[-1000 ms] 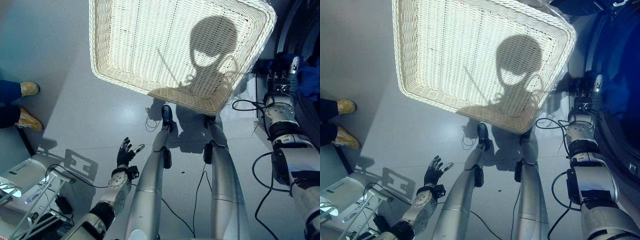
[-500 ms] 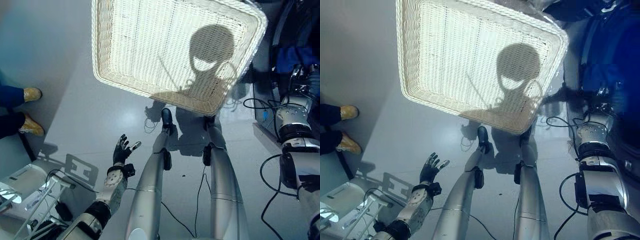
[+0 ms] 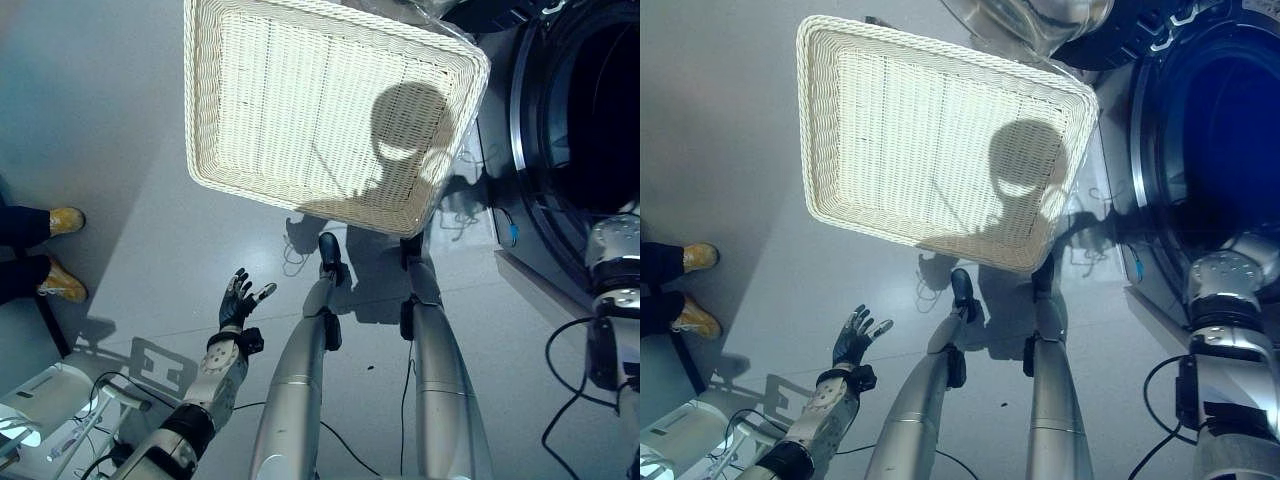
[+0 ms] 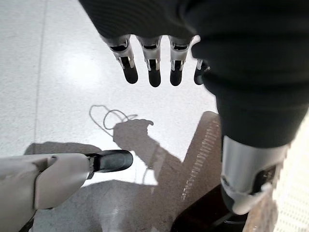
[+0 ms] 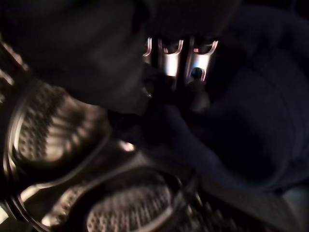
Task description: Put the clothes into the washing machine.
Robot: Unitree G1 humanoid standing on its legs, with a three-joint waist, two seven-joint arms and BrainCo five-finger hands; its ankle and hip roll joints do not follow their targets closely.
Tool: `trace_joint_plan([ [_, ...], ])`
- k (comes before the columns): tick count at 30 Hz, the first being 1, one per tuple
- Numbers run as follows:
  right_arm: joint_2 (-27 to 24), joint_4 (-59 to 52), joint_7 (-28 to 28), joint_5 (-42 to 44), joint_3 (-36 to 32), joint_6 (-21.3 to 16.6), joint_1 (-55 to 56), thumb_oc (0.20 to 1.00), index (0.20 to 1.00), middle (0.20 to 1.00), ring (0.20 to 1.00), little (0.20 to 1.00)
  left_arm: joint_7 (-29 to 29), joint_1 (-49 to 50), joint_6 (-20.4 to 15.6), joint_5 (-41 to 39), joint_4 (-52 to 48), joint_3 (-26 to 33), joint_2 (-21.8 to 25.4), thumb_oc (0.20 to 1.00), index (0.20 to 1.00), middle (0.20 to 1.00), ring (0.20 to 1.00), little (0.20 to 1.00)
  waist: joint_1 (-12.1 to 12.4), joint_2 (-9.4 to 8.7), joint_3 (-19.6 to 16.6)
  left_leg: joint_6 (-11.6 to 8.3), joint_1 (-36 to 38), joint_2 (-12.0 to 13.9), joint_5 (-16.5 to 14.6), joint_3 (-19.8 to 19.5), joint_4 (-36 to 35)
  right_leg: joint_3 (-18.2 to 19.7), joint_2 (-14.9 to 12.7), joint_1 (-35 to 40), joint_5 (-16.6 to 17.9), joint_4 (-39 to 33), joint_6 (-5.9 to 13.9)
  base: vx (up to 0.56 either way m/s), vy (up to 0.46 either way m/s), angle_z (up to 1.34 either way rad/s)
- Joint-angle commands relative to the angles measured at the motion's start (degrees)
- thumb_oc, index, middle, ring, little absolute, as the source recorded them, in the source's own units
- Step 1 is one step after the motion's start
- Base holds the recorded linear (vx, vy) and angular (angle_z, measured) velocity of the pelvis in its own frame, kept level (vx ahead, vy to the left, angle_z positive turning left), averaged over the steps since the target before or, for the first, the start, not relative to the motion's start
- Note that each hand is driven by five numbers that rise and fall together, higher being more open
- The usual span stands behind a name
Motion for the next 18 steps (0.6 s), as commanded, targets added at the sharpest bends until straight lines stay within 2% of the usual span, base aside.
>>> trace_joint_plan([
  [1,-12.02,-2.31,-14.79,-4.40,-5.57,-15.59,4.91,0.200,0.200,0.200,0.200,0.200,-0.18,6.89,0.59,-3.20,-0.31,1.94,0.36,1.000,1.000,1.000,1.000,1.000,-4.63,5.38,-0.50,-0.33,1.03,-2.57,-2.62,2.59,1.51,-3.97,2.18,2.05,-7.53,5.12,3.21,0.02,-0.032,-0.02],
  [2,-12.62,-1.43,-15.87,-0.42,-6.56,-16.42,5.20,0.278,0.278,0.278,0.278,0.278,0.02,6.87,0.83,-3.42,-0.51,1.87,0.69,1.000,1.000,1.000,1.000,1.000,-4.63,5.24,-0.50,-0.40,1.11,-2.54,-2.49,2.39,1.39,-4.04,2.21,2.27,-7.60,5.16,3.18,0.02,-0.039,-0.03],
  [3,-12.88,-0.97,-15.93,1.52,-6.82,-16.67,5.33,0.297,0.297,0.297,0.297,0.297,0.07,6.83,0.96,-3.52,-0.61,1.79,0.82,1.000,1.000,1.000,1.000,1.000,-4.58,5.21,-0.50,-0.41,1.13,-2.55,-2.48,2.31,1.38,-4.09,2.18,2.32,-7.64,5.19,3.17,0.01,-0.052,-0.05],
  [4,-13.62,0.73,-15.03,7.19,-7.37,-15.63,5.41,0.498,0.498,0.498,0.498,0.498,0.23,6.66,1.25,-3.72,-0.86,1.49,1.18,1.000,1.000,1.000,1.000,1.000,-4.45,5.16,-0.50,-0.49,1.06,-2.46,-2.40,2.23,1.42,-4.28,2.05,2.36,-7.71,5.28,3.13,0.00,-0.033,-0.03],
  [5,-13.62,0.73,-15.03,7.19,-7.37,-15.63,5.41,0.498,0.498,0.498,0.498,0.498,0.23,6.66,1.25,-3.72,-0.86,1.49,1.18,1.000,1.000,1.000,1.000,1.000,-4.45,5.16,-0.50,-0.49,1.06,-2.46,-2.40,2.23,1.42,-4.28,2.05,2.36,-7.71,5.28,3.13,0.01,-0.067,-0.01],
  [6,-14.60,4.92,-14.47,18.08,-7.86,-7.88,6.57,1.000,1.000,1.000,1.000,1.000,0.15,6.43,2.46,-4.04,-1.35,1.56,2.07,1.000,1.000,1.000,1.000,1.000,-4.38,5.02,-0.50,-0.56,0.86,-2.34,-2.38,2.02,1.88,-4.65,1.89,2.39,-7.85,5.70,2.98,0.01,-0.053,0.01],
  [7,-14.58,6.16,-14.26,20.86,-8.03,-3.33,6.97,1.000,1.000,1.000,1.000,1.000,0.12,6.35,2.63,-4.18,-1.32,1.49,2.22,1.000,1.000,1.000,1.000,1.000,-4.38,5.00,-0.50,-0.55,0.71,-2.28,-2.34,1.92,2.06,-4.65,1.93,2.29,-7.91,5.93,2.90,0.03,-0.082,0.03],
  [9,-13.61,11.86,-10.60,24.04,-7.04,20.16,9.40,1.000,1.000,1.000,1.000,1.000,0.34,5.47,3.76,-4.86,-1.80,1.00,3.35,1.000,1.000,1.000,1.000,1.000,-3.84,4.87,-0.50,-0.34,0.09,-2.25,-2.22,1.48,2.64,-4.84,1.93,1.88,-8.02,6.69,2.57,0.03,-0.069,0.15],
  [10,-13.85,12.50,-10.22,24.04,-7.10,20.95,9.29,1.000,1.000,1.000,1.000,1.000,0.32,5.54,3.82,-4.86,-1.86,1.05,3.42,1.000,1.000,1.000,1.000,1.000,-3.87,4.82,-0.50,-0.34,0.10,-2.26,-2.22,1.47,2.67,-4.85,1.92,1.91,-8.02,6.69,2.56,0.02,-0.058,0.28],
  [12,-12.63,13.77,-3.09,24.04,-3.36,37.79,8.24,1.000,1.000,1.000,1.000,1.000,0.41,4.64,4.49,-4.91,-2.17,0.94,4.29,1.000,1.000,1.000,1.000,1.000,-3.10,4.64,-0.50,-0.22,-0.23,-2.19,-1.90,1.23,2.33,-5.23,1.87,1.84,-7.84,6.41,2.40,0.01,-0.062,0.20],
  [13,-12.65,14.22,-1.84,24.04,-2.50,39.55,8.07,1.000,1.000,1.000,1.000,1.000,0.29,4.59,4.55,-4.95,-2.17,1.02,4.46,1.000,1.000,1.000,1.000,1.000,-3.05,4.62,-0.50,-0.22,-0.28,-2.16,-1.82,1.22,2.27,-5.34,1.84,1.83,-7.80,6.36,2.37,-0.01,-0.079,0.12],
  [14,-11.71,13.39,3.23,24.04,-0.03,47.17,8.21,1.000,1.000,1.000,1.000,1.000,-0.61,4.58,3.90,-4.99,-1.38,1.48,4.83,1.000,1.000,1.000,1.000,1.000,-2.87,4.44,-0.50,-0.25,-0.52,-2.06,-1.55,1.16,1.88,-5.81,1.73,1.71,-7.67,6.15,2.33,-0.01,-0.059,0.09],
  [16,-10.87,13.08,6.75,20.37,1.65,51.76,8.55,1.000,1.000,1.000,1.000,1.000,-1.06,4.30,3.34,-4.47,-0.48,1.84,4.64,1.000,1.000,1.000,1.000,1.000,-2.73,4.28,-0.50,-0.35,-0.57,-1.99,-1.22,1.09,1.41,-6.05,1.75,1.81,-7.63,5.84,2.25,-0.01,-0.055,0.03],
  [18,-9.29,13.53,12.52,16.36,3.17,55.26,9.00,1.000,1.000,1.000,1.000,1.000,-1.55,3.78,2.81,-3.88,0.72,2.43,4.34,1.000,1.000,1.000,1.000,1.000,-2.54,4.09,-0.50,-0.34,-0.67,-2.03,-0.98,0.98,0.90,-6.25,1.89,1.75,-7.74,5.70,2.09,-0.01,-0.048,0.00],
])
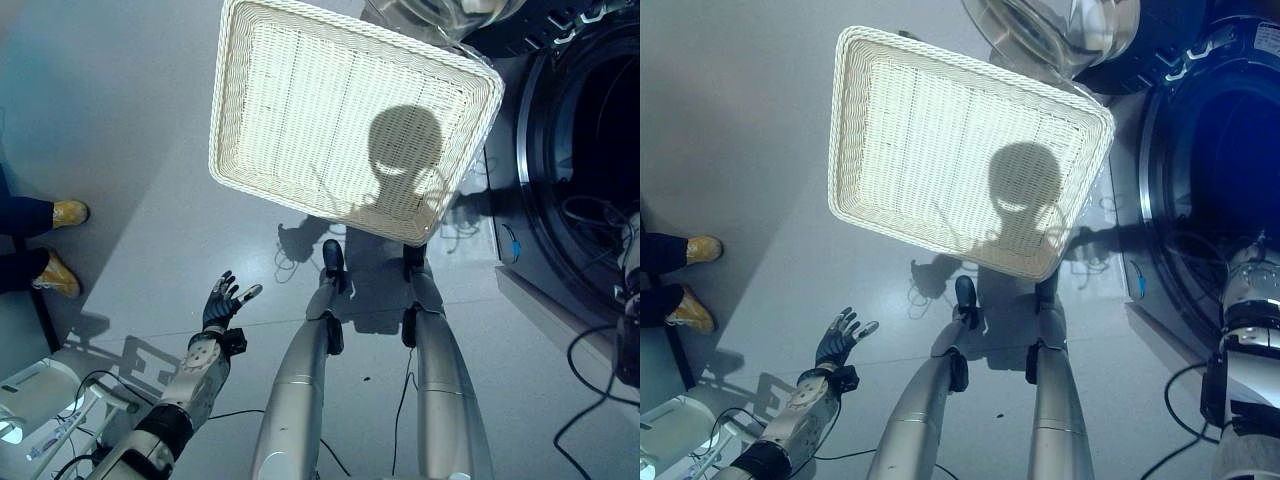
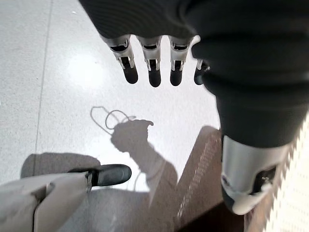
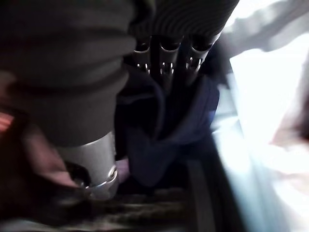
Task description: Put the clothes into the washing machine.
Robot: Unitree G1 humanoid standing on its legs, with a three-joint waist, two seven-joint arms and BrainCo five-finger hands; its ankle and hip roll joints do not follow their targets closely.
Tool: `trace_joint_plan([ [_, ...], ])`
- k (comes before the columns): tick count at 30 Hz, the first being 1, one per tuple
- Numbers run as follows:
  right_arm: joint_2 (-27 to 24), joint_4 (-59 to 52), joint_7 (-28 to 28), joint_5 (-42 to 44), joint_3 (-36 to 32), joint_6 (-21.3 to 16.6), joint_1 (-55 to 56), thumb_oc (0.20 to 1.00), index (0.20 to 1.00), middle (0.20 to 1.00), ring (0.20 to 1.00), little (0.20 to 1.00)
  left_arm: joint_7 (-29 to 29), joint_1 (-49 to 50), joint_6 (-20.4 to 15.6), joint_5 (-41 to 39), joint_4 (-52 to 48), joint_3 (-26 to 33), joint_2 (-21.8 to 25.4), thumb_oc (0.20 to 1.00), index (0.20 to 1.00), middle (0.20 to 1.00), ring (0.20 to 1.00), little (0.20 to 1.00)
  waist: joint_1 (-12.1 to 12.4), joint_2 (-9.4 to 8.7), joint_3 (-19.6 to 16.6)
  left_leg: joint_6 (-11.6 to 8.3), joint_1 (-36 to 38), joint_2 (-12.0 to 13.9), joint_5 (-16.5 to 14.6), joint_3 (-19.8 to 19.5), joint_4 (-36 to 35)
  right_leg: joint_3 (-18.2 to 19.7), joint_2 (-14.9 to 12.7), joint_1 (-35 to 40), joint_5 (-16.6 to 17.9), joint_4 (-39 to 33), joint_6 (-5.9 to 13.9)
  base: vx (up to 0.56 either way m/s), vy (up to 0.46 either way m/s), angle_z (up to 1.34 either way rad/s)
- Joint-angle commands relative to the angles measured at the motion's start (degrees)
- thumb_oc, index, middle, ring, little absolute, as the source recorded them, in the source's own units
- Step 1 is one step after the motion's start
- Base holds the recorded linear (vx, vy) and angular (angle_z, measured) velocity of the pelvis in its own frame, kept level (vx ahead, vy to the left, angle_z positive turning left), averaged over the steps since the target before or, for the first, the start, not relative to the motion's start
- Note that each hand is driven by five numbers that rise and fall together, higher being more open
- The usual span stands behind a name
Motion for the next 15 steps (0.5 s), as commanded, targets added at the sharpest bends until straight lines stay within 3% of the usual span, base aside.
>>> trace_joint_plan([
  [1,-3.49,2.32,8.37,-5.79,2.11,6.35,5.45,1.000,1.000,1.000,1.000,1.000,-1.08,2.79,-1.58,-0.08,2.49,2.99,-0.83,1.000,1.000,1.000,1.000,1.000,-1.97,4.11,-0.53,-1.54,-2.27,-1.56,-1.12,1.63,0.78,-3.98,3.06,-1.94,-7.78,6.87,1.18,-0.01,-0.036,0.01],
  [3,-2.48,2.31,10.90,-9.15,3.12,5.40,5.29,1.000,1.000,1.000,1.000,1.000,-1.26,2.42,-1.57,0.54,3.03,3.46,-1.03,1.000,1.000,1.000,1.000,1.000,-1.81,3.85,-0.53,-1.48,-2.33,-1.49,-0.95,1.66,0.40,-4.20,3.17,-1.88,-7.67,6.60,1.17,-0.02,-0.032,0.03],
  [5,-1.37,1.94,10.33,-15.37,3.68,-0.33,5.61,1.000,1.000,1.000,1.000,1.000,-0.91,2.34,-1.55,0.95,3.10,3.39,-1.32,1.000,1.000,1.000,1.000,1.000,-1.82,3.56,-0.53,-1.52,-2.32,-1.49,-0.83,1.52,0.08,-4.40,3.23,-1.71,-7.44,6.24,1.34,-0.01,-0.015,0.04],
  [6,-1.09,1.39,9.73,-16.45,3.70,-1.36,5.56,1.000,1.000,1.000,1.000,1.000,-0.80,2.42,-1.66,1.10,3.15,3.36,-1.53,1.000,1.000,1.000,1.000,1.000,-1.84,3.53,-0.53,-1.50,-2.26,-1.47,-0.77,1.53,-0.12,-4.35,3.32,-1.66,-7.32,6.12,1.38,-0.01,0.018,0.03],
  [7,0.61,-1.76,9.73,-16.60,4.26,-5.73,5.11,1.000,1.000,1.000,1.000,1.000,-0.14,2.65,-1.93,1.75,3.05,3.20,-2.49,1.000,1.000,1.000,1.000,1.000,-1.89,3.42,-0.53,-1.43,-2.03,-1.62,-0.60,1.57,-0.68,-4.24,3.61,-1.50,-6.97,5.55,1.43,-0.01,0.026,0.03],
  [15,9.00,-14.59,8.67,-21.05,4.12,-19.95,8.88,1.000,1.000,1.000,1.000,1.000,0.72,3.48,-4.53,2.80,3.89,3.07,-6.46,1.000,1.000,1.000,1.000,1.000,-2.78,2.98,-0.53,-0.94,-1.05,-2.38,-1.04,1.86,-1.02,-3.42,3.96,-0.59,-6.53,4.37,1.64,-0.04,0.088,0.00],
])
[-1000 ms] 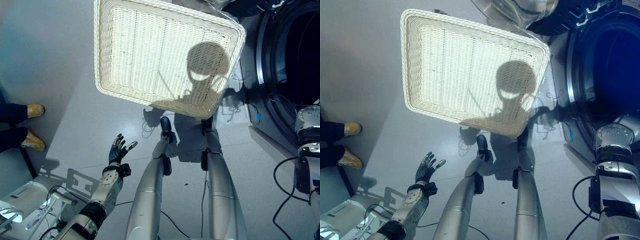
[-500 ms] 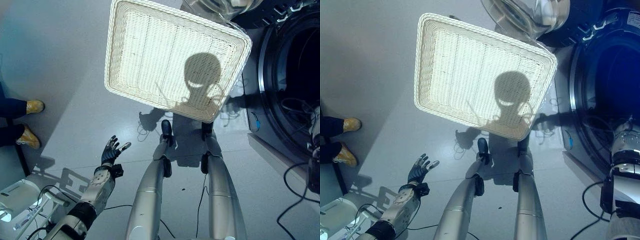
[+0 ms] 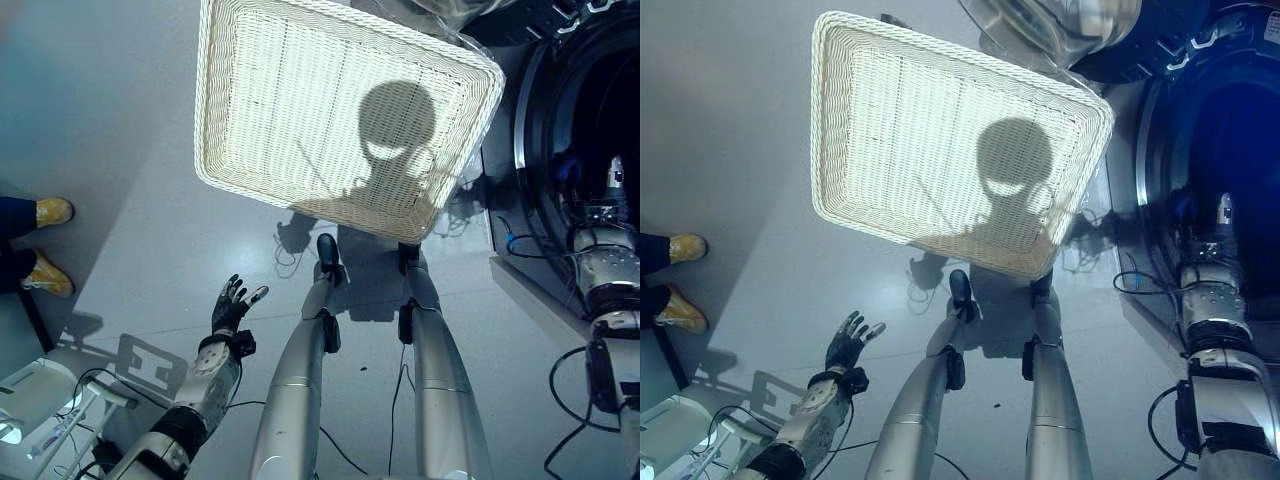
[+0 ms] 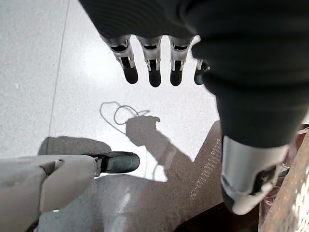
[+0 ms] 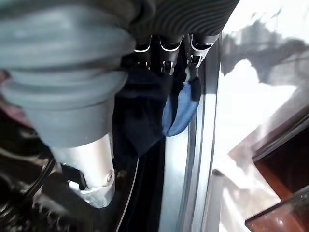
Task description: Put the clothes into the washing machine.
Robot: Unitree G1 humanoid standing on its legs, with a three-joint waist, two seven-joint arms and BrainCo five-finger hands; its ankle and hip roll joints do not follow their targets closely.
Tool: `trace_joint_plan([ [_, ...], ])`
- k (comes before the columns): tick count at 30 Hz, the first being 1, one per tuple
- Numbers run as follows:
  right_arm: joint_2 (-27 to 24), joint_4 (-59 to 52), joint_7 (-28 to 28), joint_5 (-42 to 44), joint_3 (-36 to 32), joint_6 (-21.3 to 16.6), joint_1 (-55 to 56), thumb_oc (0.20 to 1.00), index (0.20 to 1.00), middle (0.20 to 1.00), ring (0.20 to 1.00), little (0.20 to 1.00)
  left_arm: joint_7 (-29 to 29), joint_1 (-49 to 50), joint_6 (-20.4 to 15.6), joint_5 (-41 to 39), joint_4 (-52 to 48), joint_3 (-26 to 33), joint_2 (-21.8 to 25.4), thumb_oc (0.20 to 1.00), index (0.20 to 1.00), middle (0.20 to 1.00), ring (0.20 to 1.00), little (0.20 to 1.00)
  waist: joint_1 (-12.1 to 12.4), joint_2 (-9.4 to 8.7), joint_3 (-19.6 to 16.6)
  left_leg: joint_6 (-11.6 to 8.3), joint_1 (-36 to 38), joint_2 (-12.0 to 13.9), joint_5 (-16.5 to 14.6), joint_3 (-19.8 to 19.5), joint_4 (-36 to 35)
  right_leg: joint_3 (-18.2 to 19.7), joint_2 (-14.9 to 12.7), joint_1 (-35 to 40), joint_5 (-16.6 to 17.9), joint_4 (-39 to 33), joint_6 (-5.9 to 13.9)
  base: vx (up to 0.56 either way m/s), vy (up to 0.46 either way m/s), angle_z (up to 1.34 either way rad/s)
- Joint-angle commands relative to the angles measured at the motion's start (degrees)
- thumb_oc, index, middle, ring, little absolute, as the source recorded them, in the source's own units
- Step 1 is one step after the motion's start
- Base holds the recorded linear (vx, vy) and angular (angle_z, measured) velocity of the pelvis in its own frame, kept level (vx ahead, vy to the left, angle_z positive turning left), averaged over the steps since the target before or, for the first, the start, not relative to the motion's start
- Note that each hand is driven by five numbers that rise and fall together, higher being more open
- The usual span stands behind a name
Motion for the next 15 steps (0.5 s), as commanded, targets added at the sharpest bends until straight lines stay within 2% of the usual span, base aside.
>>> trace_joint_plan([
  [1,-0.03,-3.53,1.14,-4.44,1.53,-7.29,4.23,1.000,1.000,1.000,1.000,1.000,1.36,3.62,-2.77,2.52,2.16,1.20,-1.50,1.000,1.000,1.000,1.000,1.000,-1.45,2.98,-0.55,-1.02,0.22,-2.51,-1.29,2.43,0.58,-2.34,3.93,0.13,-6.75,5.80,2.16,-0.04,0.086,0.00],
  [7,7.86,-11.89,2.24,-11.53,4.05,-10.81,10.46,1.000,1.000,1.000,1.000,1.000,1.23,4.02,-3.02,2.90,3.12,3.05,-3.22,1.000,1.000,1.000,1.000,1.000,-2.14,2.24,-0.55,-0.16,1.20,-3.30,-1.98,2.49,1.65,-1.51,4.06,1.16,-6.54,5.99,2.13,-0.05,0.107,0.00],
  [15,16.51,-14.01,4.65,-13.34,7.84,-9.16,19.25,1.000,1.000,1.000,1.000,1.000,-0.04,5.34,-3.00,3.22,5.73,6.11,-4.72,1.000,1.000,1.000,1.000,1.000,-3.03,0.24,-0.55,0.60,4.88,-3.90,-2.79,2.62,1.77,-0.83,4.26,5.41,-6.12,5.14,2.13,-0.05,0.103,-0.01],
])
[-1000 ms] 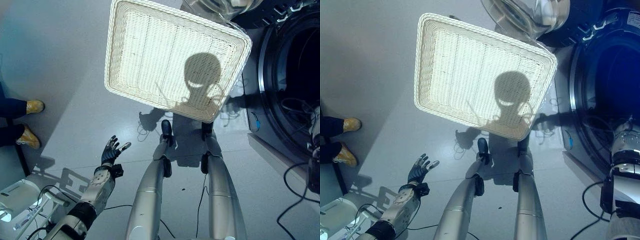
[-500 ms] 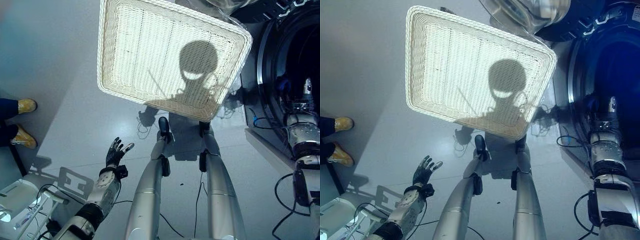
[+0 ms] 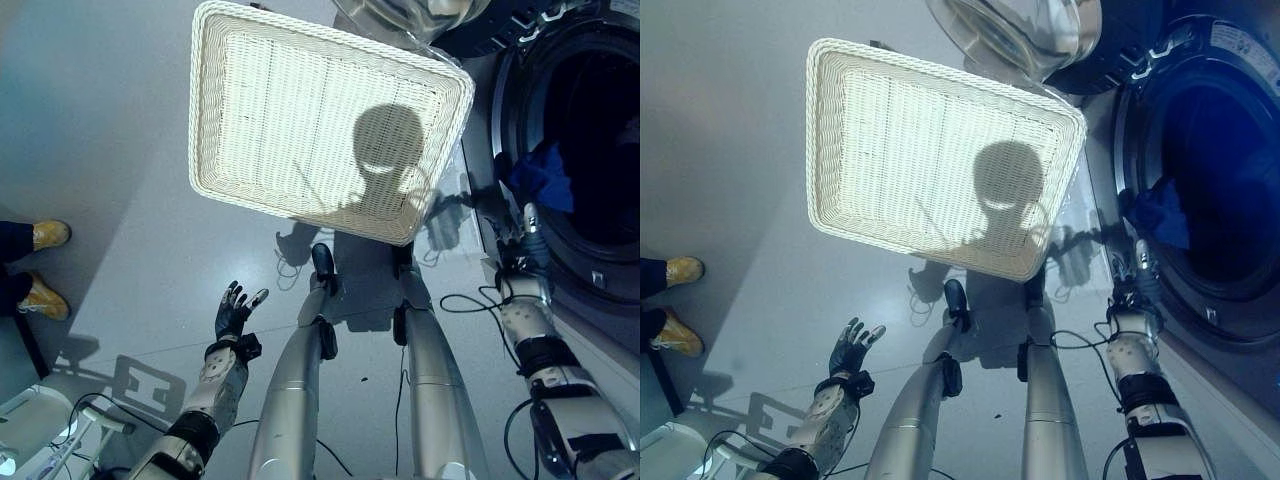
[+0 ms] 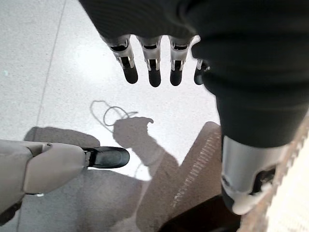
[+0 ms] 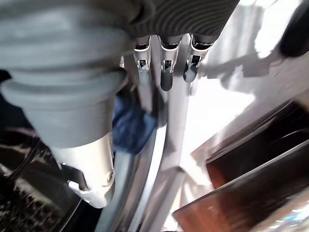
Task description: Put the clothes into the washing machine.
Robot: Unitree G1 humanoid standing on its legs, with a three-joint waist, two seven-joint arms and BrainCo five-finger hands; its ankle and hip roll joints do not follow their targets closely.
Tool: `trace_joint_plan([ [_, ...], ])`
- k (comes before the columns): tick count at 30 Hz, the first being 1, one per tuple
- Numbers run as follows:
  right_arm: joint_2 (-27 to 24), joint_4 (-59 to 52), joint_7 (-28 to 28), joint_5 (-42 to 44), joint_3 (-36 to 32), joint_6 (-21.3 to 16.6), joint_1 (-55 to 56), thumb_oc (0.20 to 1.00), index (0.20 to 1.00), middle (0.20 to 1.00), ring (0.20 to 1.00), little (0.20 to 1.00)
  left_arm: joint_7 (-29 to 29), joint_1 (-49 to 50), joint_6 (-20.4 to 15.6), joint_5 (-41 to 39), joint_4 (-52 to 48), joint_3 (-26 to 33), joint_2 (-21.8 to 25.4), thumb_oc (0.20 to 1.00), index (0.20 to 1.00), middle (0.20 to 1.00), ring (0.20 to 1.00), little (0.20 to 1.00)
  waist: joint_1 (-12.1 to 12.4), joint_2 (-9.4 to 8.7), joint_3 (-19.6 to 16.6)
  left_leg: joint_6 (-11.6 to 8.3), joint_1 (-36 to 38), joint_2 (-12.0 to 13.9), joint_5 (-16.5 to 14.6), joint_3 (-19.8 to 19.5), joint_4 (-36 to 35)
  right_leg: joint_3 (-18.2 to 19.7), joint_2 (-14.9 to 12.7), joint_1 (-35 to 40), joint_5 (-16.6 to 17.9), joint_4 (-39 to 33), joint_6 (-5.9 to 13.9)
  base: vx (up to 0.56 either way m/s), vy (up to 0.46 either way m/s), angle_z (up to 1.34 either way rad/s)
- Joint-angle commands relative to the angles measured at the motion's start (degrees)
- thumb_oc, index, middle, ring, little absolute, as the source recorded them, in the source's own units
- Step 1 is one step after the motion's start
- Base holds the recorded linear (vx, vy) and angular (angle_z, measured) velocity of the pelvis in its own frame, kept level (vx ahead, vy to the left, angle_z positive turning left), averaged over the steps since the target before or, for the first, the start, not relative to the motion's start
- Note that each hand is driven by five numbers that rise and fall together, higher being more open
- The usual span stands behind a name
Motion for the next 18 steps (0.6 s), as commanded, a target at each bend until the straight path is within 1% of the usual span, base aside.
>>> trace_joint_plan([
  [1,0.42,-3.04,1.67,-1.76,1.21,-0.81,2.93,1.000,1.000,1.000,1.000,1.000,-0.03,5.10,-1.05,2.88,2.32,3.20,-0.28,1.000,1.000,1.000,1.000,1.000,-0.26,0.14,-0.61,0.67,1.01,-3.68,-2.89,2.05,1.90,-1.69,4.31,2.06,-5.66,4.67,1.51,-0.05,0.079,-0.01],
  [3,2.30,-1.93,0.72,-2.88,2.61,-0.11,4.13,1.000,1.000,1.000,1.000,1.000,-0.61,5.21,-0.69,3.14,3.81,4.20,-0.58,1.000,1.000,1.000,1.000,1.000,-0.31,-0.64,-0.61,0.98,3.43,-3.86,-3.49,1.82,1.95,-1.68,4.16,4.44,-5.58,4.31,1.71,-0.06,0.085,0.01],
  [5,2.88,-1.37,0.47,-3.26,3.21,0.12,4.47,1.000,1.000,1.000,1.000,1.000,-0.84,5.17,-0.44,3.12,4.45,4.60,-0.61,1.000,1.000,1.000,1.000,1.000,-0.31,-0.98,-0.61,1.05,4.40,-3.88,-3.71,1.76,1.96,-1.76,4.04,5.49,-5.59,4.16,1.80,-0.03,0.056,0.01],
  [6,3.88,0.51,0.37,-5.03,3.65,1.18,5.28,1.000,1.000,1.000,1.000,1.000,-1.23,5.07,0.06,3.40,5.72,5.20,-0.67,1.000,1.000,1.000,1.000,1.000,-0.27,-1.57,-0.61,1.11,6.52,-3.85,-3.97,1.65,1.69,-1.95,3.84,7.74,-5.59,3.71,1.99,-0.03,0.051,-0.02],
  [8,4.20,1.06,0.43,-5.58,3.85,1.16,5.47,1.000,1.000,1.000,1.000,1.000,-1.34,5.06,0.23,3.54,6.06,5.37,-0.74,1.000,1.000,1.000,1.000,1.000,-0.26,-1.70,-0.61,1.11,7.22,-3.85,-4.03,1.63,1.55,-2.01,3.78,8.48,-5.57,3.48,2.05,-0.01,0.020,-0.01],
  [10,4.99,3.46,0.09,-9.55,4.80,1.14,6.28,1.000,1.000,1.000,1.000,1.000,-2.37,5.10,0.85,4.05,7.73,5.97,-0.83,1.000,1.000,1.000,1.000,1.000,-0.22,-2.24,-0.61,1.13,10.07,-3.81,-4.57,1.51,1.34,-2.21,3.42,11.47,-5.59,2.63,2.32,-0.02,0.046,0.08],
  [12,5.68,5.67,0.27,-15.62,5.76,0.13,7.17,1.000,1.000,1.000,1.000,1.000,-4.00,5.33,1.48,4.90,9.27,6.67,-1.02,1.000,1.000,1.000,1.000,1.000,-0.05,-2.66,-0.61,1.22,13.07,-3.85,-5.29,1.32,1.45,-2.28,3.08,14.58,-5.61,1.87,2.50,0.00,0.044,0.07],
  [14,5.72,6.39,0.54,-17.67,6.08,-0.47,7.48,1.000,1.000,1.000,1.000,1.000,-4.84,5.44,1.67,5.24,9.89,6.96,-1.07,1.000,1.000,1.000,1.000,1.000,0.01,-2.81,-0.61,1.22,14.27,-3.82,-5.50,1.29,1.37,-2.30,3.01,15.78,-5.68,1.60,2.55,0.01,0.030,0.06],
  [16,5.41,9.06,2.24,-28.66,7.84,-4.30,9.38,1.000,1.000,1.000,1.000,1.000,-11.18,6.18,2.12,5.82,12.08,8.08,-1.18,1.000,1.000,1.000,1.000,1.000,0.39,-3.67,-0.61,1.10,19.27,-3.54,-6.58,1.19,1.60,-2.43,2.33,21.30,-6.11,0.59,2.81,0.01,0.036,0.08],
  [17,5.02,9.97,2.92,-31.62,8.32,-5.45,10.05,1.000,1.000,1.000,1.000,1.000,-12.95,6.49,2.09,6.37,12.53,8.35,-1.22,1.000,1.000,1.000,1.000,1.000,0.59,-3.93,-0.61,1.02,20.75,-3.46,-6.81,1.12,1.57,-2.55,2.12,23.10,-6.25,0.14,2.84,0.02,0.009,0.12],
  [18,4.44,11.06,3.47,-36.77,9.13,-7.20,11.06,1.000,1.000,1.000,1.000,1.000,-15.55,6.91,2.43,6.69,13.19,8.74,-1.21,1.000,1.000,1.000,1.000,1.000,0.83,-4.28,-1.01,0.95,22.80,-3.43,-7.09,0.94,1.33,-2.66,1.91,25.52,-6.40,-0.62,2.90,0.01,0.003,0.09],
])
